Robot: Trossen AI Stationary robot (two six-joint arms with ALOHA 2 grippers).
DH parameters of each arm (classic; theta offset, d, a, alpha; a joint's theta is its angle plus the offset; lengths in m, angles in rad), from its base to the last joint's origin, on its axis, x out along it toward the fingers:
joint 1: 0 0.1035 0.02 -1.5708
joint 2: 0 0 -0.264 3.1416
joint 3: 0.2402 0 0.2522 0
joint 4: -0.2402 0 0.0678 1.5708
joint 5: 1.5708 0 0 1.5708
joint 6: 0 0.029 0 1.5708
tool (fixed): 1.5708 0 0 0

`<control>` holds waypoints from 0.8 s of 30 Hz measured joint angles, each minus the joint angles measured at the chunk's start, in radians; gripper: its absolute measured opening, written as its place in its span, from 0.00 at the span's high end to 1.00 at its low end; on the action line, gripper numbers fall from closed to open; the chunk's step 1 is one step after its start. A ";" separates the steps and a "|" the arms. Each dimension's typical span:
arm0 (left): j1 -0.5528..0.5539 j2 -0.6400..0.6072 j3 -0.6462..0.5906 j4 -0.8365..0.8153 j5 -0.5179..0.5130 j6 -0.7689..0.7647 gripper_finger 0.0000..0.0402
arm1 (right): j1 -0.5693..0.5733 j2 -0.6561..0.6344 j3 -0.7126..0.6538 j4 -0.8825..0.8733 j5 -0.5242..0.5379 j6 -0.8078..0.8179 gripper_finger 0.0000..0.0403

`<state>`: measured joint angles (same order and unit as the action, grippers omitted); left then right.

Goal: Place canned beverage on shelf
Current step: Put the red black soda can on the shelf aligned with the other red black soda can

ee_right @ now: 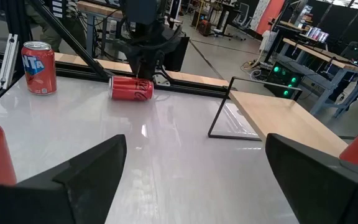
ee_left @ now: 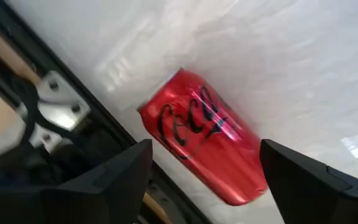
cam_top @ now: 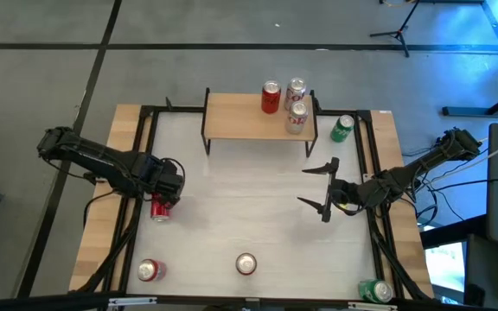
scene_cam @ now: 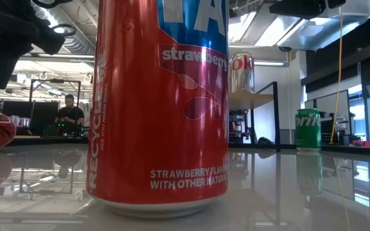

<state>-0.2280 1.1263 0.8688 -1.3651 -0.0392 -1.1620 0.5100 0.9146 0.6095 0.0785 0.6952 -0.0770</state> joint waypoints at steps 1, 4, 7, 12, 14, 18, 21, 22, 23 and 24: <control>-0.004 0.000 0.000 0.005 0.004 -0.032 0.27 | 0.000 0.000 0.000 0.000 0.000 0.000 0.05; -0.015 0.000 0.000 0.024 0.005 -0.125 0.21 | 0.000 0.000 0.000 0.002 0.000 0.000 0.05; -0.033 0.006 -0.004 0.033 0.012 -0.211 0.17 | 0.000 0.000 0.000 0.002 0.000 0.001 0.05; -0.079 0.040 -0.070 0.070 0.084 -0.286 0.17 | 0.000 0.000 0.000 0.002 0.000 0.001 0.05; -0.089 0.057 -0.106 0.104 0.111 -0.294 0.17 | 0.000 0.000 0.000 0.002 0.000 -0.002 0.05; -0.092 0.092 -0.163 0.134 0.152 -0.328 0.18 | 0.000 0.000 0.000 0.009 0.000 -0.006 0.05; -0.092 0.121 -0.172 0.149 0.162 -0.327 0.18 | 0.000 0.000 0.000 0.027 0.000 -0.016 0.05; -0.092 0.127 -0.172 0.154 0.162 -0.324 0.18 | 0.000 0.000 0.000 0.030 0.000 -0.023 0.05; -0.091 0.135 -0.172 0.159 0.155 -0.320 0.18 | 0.000 0.000 0.000 0.032 0.000 -0.029 0.05; -0.091 0.142 -0.172 0.162 0.144 -0.317 0.18 | 0.000 0.000 0.000 0.032 0.000 -0.031 0.05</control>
<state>-0.3191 1.2678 0.6968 -1.2032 0.1051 -1.4790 0.5102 0.9146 0.6094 0.1108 0.6952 -0.1080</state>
